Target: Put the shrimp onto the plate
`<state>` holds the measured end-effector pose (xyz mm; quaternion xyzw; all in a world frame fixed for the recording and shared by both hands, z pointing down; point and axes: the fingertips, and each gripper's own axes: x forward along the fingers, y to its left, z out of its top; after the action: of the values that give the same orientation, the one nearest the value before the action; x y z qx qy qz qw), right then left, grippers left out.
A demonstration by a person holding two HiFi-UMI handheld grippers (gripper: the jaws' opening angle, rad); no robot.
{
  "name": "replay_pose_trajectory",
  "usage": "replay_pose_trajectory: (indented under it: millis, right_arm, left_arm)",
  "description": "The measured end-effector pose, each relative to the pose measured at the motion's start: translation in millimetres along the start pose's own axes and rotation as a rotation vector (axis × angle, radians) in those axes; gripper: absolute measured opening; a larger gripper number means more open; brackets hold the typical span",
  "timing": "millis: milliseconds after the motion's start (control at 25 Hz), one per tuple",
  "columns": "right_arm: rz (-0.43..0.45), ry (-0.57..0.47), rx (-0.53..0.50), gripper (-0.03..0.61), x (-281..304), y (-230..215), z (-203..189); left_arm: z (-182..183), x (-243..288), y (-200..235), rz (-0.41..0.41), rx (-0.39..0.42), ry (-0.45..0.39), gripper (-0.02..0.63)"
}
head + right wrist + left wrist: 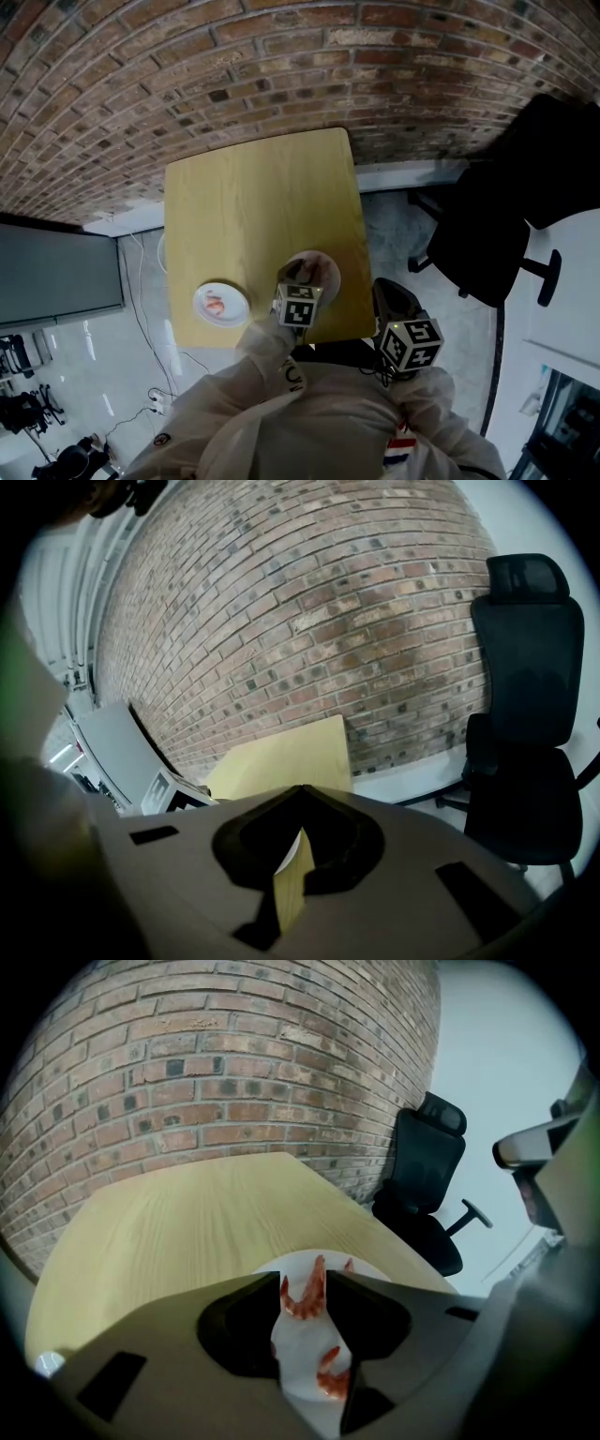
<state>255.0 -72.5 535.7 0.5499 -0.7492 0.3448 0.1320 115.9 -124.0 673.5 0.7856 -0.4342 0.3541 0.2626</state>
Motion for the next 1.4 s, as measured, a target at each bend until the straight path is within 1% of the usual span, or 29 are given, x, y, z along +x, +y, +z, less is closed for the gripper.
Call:
replay_pose_trajectory:
  millis: [360,520,720,960,1400]
  right_arm:
    - [-0.003,-0.005,-0.016,0.023,-3,14,-2]
    - [0.005,-0.009,-0.026,0.023,-2,27,-1]
    - [0.032,-0.003,-0.046,0.023,5,59,-6]
    - [0.055,-0.007,-0.061,0.023,9,102,-14]
    - [0.081,-0.026,-0.066,0.023,11,176,-33]
  left_arm:
    - [2,-13,4,-0.008,0.001,-0.039,0.153]
    - [1,-27,9,-0.003,0.005,-0.053,0.153]
    - [-7,-54,28,0.012,-0.005,-0.083,0.153]
    - [-22,-85,52,0.027,-0.009,-0.098,0.149]
    - [-59,-144,104,0.072,-0.012,-0.114,0.103]
